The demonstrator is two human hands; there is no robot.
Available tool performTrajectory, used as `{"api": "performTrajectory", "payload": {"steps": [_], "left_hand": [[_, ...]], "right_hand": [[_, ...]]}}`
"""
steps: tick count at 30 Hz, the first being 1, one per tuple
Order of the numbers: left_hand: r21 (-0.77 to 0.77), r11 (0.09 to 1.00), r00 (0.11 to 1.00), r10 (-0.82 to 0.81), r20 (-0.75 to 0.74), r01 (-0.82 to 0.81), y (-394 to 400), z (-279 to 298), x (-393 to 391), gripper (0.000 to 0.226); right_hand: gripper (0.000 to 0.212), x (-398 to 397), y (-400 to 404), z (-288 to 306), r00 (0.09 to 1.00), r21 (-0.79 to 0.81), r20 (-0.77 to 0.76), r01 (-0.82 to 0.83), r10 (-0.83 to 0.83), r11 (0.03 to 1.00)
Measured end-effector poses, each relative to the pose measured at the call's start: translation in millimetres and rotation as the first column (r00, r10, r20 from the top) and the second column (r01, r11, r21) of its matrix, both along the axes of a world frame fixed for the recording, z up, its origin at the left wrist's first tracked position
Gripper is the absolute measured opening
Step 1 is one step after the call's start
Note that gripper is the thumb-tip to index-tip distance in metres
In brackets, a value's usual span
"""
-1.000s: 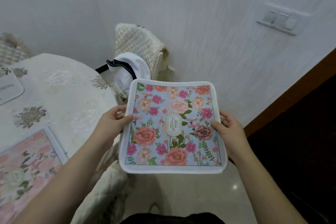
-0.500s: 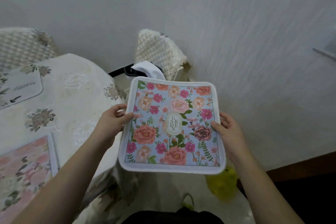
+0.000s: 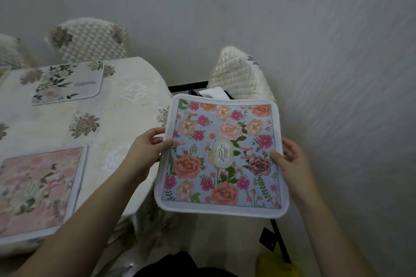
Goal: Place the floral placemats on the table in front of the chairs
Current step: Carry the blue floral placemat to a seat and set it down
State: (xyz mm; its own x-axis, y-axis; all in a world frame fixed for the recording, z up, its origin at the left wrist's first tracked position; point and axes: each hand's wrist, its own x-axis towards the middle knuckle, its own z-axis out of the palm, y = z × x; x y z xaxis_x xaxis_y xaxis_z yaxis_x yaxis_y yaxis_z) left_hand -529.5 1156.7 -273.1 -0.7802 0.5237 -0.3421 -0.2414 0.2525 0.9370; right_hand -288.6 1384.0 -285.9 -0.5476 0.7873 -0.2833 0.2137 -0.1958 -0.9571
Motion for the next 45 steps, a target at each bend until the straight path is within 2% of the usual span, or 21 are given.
{"api": "performTrajectory", "payload": {"steps": [6, 11, 24, 30, 35, 41, 45], "left_hand": [[0.022, 0.99, 0.99, 0.138, 0.025, -0.139, -9, -12, -37, 0.026], [0.013, 0.976, 0.975, 0.215, 0.065, -0.216, -15, -31, -80, 0.032], [0.037, 0.905, 0.9, 0.415, 0.131, -0.423, -46, -46, -175, 0.031], [0.042, 0.821, 0.811, 0.553, 0.19, -0.57, -63, -59, -181, 0.037], [-0.018, 0.728, 0.708, 0.672, 0.215, -0.685, -74, -77, -190, 0.041], [-0.09, 0.563, 0.526, 0.81, 0.259, -0.822, -53, -110, -206, 0.041], [-0.138, 0.471, 0.416, 0.858, 0.301, -0.871, -36, -130, -212, 0.043]], "right_hand": [[0.041, -69, 27, -11, 0.991, -0.004, 0.022, -0.132, 0.132, 0.991], [0.042, -136, 41, -26, 0.975, 0.011, 0.064, -0.213, 0.212, 0.977], [0.03, -301, 41, -4, 0.899, 0.048, 0.133, -0.426, 0.417, 0.903], [0.036, -376, 41, -9, 0.796, 0.072, 0.178, -0.597, 0.579, 0.799], [0.033, -449, 35, -35, 0.658, 0.057, 0.249, -0.742, 0.711, 0.668], [0.037, -534, 34, -65, 0.474, 0.028, 0.321, -0.87, 0.82, 0.492], [0.035, -580, 37, -87, 0.389, 0.052, 0.363, -0.916, 0.847, 0.399]]}}
